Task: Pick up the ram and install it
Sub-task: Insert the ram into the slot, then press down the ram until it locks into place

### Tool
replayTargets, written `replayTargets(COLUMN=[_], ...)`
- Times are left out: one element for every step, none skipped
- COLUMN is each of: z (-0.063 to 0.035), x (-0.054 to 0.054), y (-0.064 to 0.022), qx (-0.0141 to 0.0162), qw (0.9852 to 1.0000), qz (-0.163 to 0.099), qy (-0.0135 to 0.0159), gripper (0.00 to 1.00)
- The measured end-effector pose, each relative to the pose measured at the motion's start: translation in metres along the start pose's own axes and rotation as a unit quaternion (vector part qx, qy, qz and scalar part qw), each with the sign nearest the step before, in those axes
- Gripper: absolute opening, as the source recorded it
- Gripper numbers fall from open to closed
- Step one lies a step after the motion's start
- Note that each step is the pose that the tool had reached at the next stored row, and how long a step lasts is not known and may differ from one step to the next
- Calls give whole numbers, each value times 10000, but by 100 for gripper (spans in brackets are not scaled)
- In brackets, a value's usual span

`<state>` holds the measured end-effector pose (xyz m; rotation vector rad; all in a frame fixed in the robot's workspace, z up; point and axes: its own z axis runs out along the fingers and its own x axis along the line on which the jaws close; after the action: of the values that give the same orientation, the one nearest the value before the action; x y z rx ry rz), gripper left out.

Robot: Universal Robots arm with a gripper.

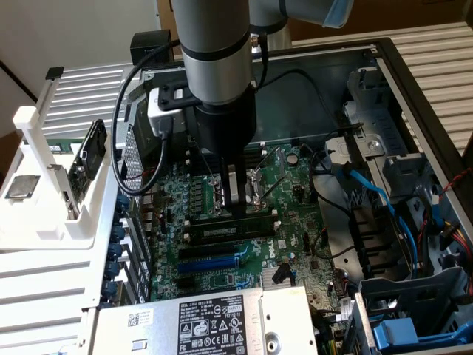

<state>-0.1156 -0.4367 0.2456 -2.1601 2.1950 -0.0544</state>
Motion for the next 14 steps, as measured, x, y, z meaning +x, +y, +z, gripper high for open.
replayTargets(z=[1, 0, 0, 0, 0, 0, 0, 0, 0, 0, 0, 0, 0, 0], x=[0, 0, 0, 0, 0, 0, 0, 0, 0, 0, 0, 0, 0, 0], y=[0, 0, 0, 1, 1, 1, 0, 1, 1, 0, 1, 1, 0, 0], qx=[1, 0, 0, 0, 0, 0, 0, 0, 0, 0, 0, 0, 0, 0], qw=[10000, 10000, 10000, 10000, 10000, 10000, 10000, 10000, 10000, 10000, 10000, 10000, 10000, 10000], qz=[0, 0, 0, 0, 0, 0, 0, 0, 0, 0, 0, 0, 0, 0], qy=[-1, -1, -1, 0, 0, 0, 0, 0, 0, 0, 0, 0, 0, 0], gripper=[21, 21, 21, 21, 21, 21, 21, 21, 21, 21, 21, 21, 21, 21])
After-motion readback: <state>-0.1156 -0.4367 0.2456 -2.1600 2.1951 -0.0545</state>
